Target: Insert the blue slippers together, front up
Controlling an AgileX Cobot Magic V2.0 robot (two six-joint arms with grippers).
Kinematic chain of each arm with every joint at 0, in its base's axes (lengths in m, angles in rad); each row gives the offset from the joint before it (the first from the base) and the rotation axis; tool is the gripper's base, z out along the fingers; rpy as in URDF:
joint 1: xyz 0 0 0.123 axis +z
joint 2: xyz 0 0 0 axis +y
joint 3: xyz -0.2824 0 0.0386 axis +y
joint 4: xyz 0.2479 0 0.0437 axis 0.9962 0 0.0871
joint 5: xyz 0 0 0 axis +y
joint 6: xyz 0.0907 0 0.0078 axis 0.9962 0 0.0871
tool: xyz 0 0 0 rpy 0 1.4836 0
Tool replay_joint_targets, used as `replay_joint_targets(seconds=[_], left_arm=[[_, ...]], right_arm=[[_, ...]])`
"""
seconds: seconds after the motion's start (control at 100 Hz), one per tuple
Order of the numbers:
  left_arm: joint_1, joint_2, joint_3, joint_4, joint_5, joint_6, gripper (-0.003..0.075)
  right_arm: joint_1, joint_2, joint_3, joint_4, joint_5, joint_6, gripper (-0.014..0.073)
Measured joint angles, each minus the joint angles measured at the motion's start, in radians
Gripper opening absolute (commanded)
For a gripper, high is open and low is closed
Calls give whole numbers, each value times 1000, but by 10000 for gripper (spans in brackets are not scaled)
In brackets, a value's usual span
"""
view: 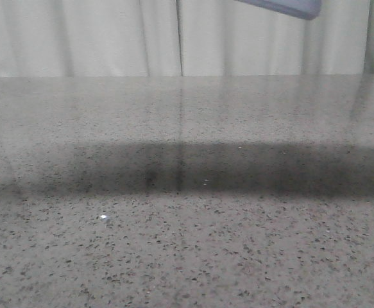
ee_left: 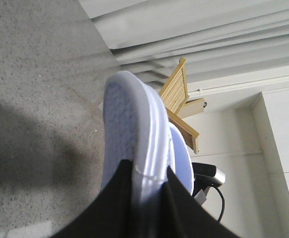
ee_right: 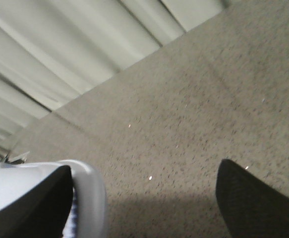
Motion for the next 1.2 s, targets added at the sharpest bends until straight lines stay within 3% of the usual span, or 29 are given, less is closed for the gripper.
replay_joint_targets(seconds=[0.32,0.79,1.2], left_arm=[[-2,37,0,26,-64,7,16],[-2,306,0,0,-165,162,16],[-2,470,0,-41,-165,244,16]], right_arm=[[0,-164,0,-2,-186,-54,520],[0,-225,-2,-2,-172,-67,520],[0,-225,-2,-2,-161,-67,520]])
